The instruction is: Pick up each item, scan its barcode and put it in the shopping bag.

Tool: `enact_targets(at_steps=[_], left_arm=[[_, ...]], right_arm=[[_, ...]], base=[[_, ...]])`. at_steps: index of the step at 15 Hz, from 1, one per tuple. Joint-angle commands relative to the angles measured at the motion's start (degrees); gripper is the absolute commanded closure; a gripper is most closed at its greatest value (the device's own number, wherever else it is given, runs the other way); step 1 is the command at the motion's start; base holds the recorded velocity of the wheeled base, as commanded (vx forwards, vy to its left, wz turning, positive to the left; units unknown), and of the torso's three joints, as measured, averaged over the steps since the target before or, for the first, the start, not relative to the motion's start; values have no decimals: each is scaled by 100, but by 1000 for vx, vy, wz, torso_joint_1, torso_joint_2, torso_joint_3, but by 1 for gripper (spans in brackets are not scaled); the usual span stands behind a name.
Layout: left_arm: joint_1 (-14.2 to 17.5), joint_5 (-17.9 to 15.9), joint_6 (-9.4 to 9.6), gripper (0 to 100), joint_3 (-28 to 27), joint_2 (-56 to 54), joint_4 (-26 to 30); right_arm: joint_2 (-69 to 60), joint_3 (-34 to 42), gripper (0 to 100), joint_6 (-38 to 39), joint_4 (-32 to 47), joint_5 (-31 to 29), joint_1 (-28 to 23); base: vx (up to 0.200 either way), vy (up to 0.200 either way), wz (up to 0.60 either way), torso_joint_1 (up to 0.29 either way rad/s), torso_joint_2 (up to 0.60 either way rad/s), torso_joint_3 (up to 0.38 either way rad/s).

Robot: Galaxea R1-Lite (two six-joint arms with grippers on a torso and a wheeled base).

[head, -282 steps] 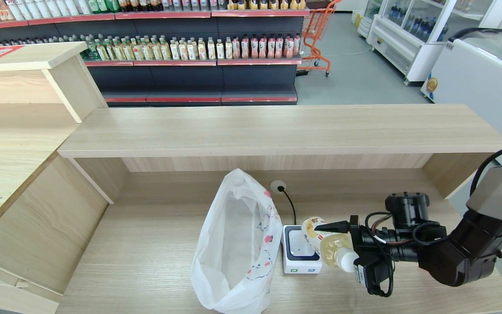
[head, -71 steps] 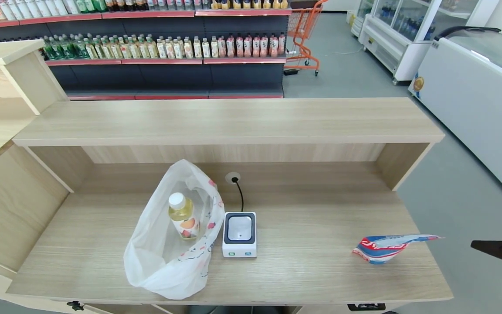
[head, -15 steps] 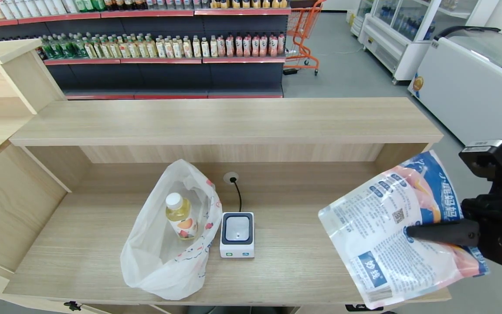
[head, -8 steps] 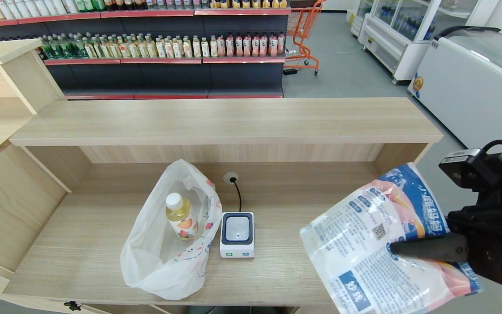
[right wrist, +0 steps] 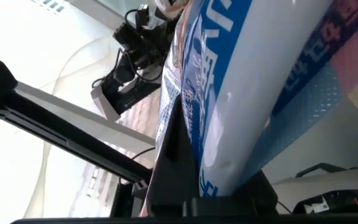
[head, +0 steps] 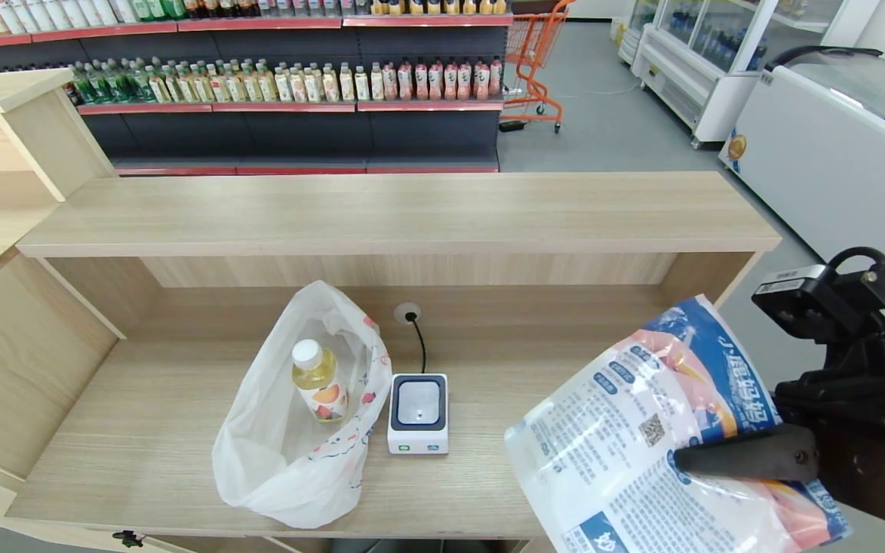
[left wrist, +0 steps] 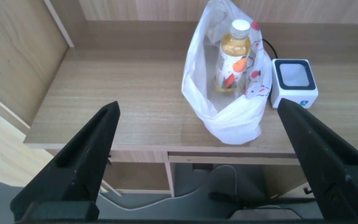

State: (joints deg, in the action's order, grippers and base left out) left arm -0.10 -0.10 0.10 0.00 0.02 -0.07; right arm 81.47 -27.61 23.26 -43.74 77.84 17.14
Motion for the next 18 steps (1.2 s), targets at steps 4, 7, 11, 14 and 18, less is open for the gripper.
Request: enact_targets(at_steps=[4, 7, 11, 14, 18], left_arm=[[1, 1, -1, 0, 0, -2, -1], [1, 1, -1, 0, 0, -2, -1], [1, 1, -1, 0, 0, -2, -1], [1, 1, -1, 0, 0, -2, -1], [1, 1, -1, 0, 0, -2, -1]], right_arm=[[-26, 116, 100, 65, 120, -506, 70], [-123, 81, 100, 117, 129, -533, 237], [-307, 168, 100, 258, 129, -585, 351], [-342, 168, 100, 258, 120, -867, 387], [-360, 230, 100, 214, 120, -1042, 404]], base=[[0, 0, 0, 0, 0, 0], [0, 0, 0, 0, 0, 0], [0, 0, 0, 0, 0, 0], [0, 0, 0, 0, 0, 0], [0, 0, 0, 0, 0, 0]])
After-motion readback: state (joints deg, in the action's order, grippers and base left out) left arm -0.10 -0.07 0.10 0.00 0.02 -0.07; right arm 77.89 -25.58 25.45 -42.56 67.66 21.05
